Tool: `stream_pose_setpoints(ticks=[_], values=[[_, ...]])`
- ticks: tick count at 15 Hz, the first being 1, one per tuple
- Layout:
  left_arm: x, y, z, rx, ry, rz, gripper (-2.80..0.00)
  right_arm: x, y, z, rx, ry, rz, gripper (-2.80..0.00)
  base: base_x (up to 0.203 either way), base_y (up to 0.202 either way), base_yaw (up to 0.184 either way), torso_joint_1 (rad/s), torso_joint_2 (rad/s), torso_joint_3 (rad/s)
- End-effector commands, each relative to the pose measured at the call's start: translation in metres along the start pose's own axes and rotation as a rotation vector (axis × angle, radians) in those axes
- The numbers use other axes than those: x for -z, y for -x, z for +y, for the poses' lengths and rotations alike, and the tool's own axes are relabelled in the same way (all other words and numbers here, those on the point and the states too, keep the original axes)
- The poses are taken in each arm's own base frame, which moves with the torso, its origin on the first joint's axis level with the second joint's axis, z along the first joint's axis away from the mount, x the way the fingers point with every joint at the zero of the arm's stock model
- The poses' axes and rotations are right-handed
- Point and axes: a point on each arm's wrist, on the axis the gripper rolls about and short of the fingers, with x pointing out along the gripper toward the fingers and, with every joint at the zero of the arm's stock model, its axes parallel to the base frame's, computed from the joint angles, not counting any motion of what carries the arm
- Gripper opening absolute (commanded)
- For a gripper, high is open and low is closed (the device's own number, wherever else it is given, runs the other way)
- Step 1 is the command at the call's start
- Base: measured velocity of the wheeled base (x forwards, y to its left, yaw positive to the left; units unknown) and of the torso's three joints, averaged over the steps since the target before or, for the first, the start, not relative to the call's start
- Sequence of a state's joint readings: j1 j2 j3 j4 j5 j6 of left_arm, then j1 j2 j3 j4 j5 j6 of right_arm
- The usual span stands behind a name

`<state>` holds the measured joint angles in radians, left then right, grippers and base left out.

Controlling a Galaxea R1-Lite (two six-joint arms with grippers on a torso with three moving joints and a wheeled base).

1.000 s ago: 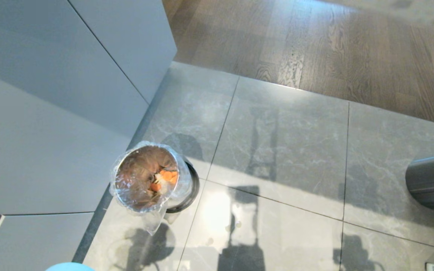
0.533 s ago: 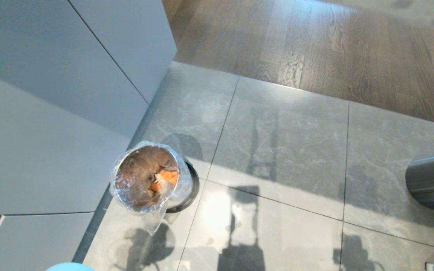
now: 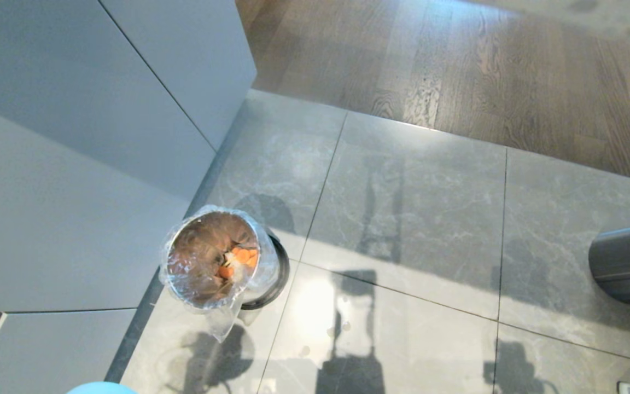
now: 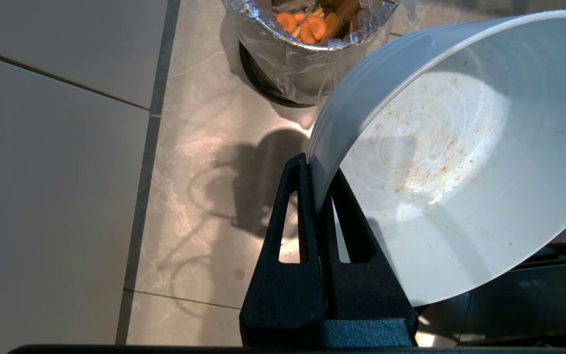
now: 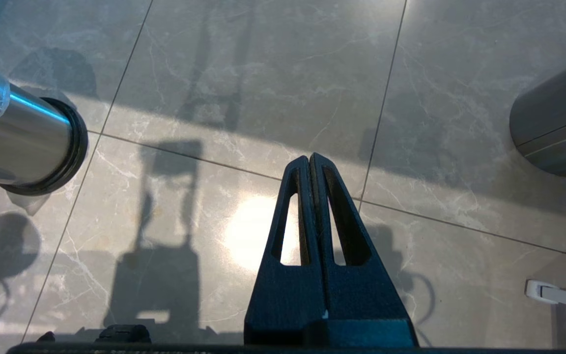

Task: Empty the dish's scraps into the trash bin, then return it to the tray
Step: Put the bowl back to the table

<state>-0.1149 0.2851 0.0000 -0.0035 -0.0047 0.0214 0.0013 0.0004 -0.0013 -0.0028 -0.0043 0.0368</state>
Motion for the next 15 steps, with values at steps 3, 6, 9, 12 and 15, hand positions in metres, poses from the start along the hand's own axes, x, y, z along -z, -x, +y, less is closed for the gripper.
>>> stream_pose_setpoints(ticks=[3,6,9,12,15], values=[[0.0000,-0.0001,0.0000,0.000,0.001,0.002,-2.80,-0.0001,0.0001,0.0000,0.000,0.000,-0.001,-2.80,0.000,0.000,0.000,0.000,0.00,0.000],[0.0000,-0.0001,0.0001,-0.003,0.000,0.002,-2.80,0.0003,0.0000,0.0000,0.000,0.000,0.000,-2.80,0.000,0.000,0.000,0.000,0.00,0.000],[0.0000,-0.0001,0.0001,-0.003,0.000,0.002,-2.80,0.0003,-0.0001,0.0000,0.000,0.000,0.001,-2.80,0.000,0.000,0.000,0.000,0.00,0.000],[0.0000,-0.0001,0.0001,-0.003,0.000,0.002,-2.80,-0.0001,0.0001,0.0000,0.000,0.000,-0.001,-2.80,0.000,0.000,0.000,-0.002,0.00,0.009],[0.0000,-0.0001,0.0001,-0.003,0.001,0.002,-2.80,-0.0001,0.0001,0.0000,0.000,0.000,-0.001,-2.80,0.000,0.000,0.000,0.001,0.01,0.130]])
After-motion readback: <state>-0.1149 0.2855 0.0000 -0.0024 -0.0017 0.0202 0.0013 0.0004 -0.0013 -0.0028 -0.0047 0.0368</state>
